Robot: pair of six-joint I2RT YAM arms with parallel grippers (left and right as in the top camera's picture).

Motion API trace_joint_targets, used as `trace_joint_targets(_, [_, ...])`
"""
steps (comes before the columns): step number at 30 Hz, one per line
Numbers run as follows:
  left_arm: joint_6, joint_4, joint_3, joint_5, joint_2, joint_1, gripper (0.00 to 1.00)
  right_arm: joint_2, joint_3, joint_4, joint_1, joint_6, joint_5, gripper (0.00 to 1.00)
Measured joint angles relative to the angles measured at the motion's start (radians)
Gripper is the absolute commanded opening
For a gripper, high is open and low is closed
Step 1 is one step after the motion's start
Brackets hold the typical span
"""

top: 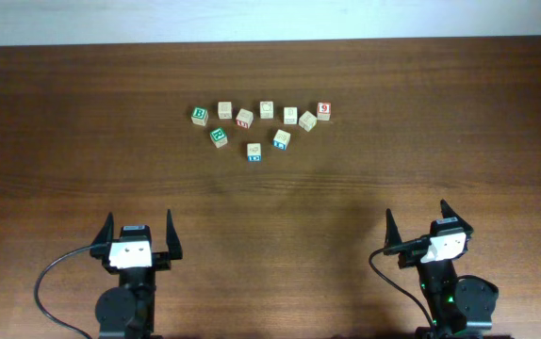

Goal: Rotate 3 blocks

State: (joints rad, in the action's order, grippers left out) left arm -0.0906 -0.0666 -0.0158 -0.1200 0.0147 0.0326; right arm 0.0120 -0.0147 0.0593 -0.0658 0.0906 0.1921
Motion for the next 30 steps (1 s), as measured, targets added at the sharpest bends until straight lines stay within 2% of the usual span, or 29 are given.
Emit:
trace_joint_targets(14, [0.000,0.006,-0.001,-0.010,0.002,0.000,0.99,0.000,-0.001,-0.005,0.000,0.000,0.000,0.98])
trace_joint_targets(18, [0.000,0.006,-0.021,-0.011,0.053,0.000,0.99,0.000,-0.021,-0.005,0.000,0.000,0.003,0.98])
trace_joint_targets(20, [0.000,-0.002,-0.062,-0.011,0.108,0.000,0.99,0.000,-0.047,-0.005,0.000,0.000,0.019,0.98])
trace_joint_targets(25, [-0.053,-0.070,-0.294,-0.010,0.363,0.000,0.99,0.026,-0.140,-0.008,0.000,-0.050,0.039,0.98])
trace_joint_targets(30, [-0.094,-0.255,-0.642,0.007,0.695,0.000,0.99,0.243,-0.308,0.042,0.000,-0.098,0.113,0.98])
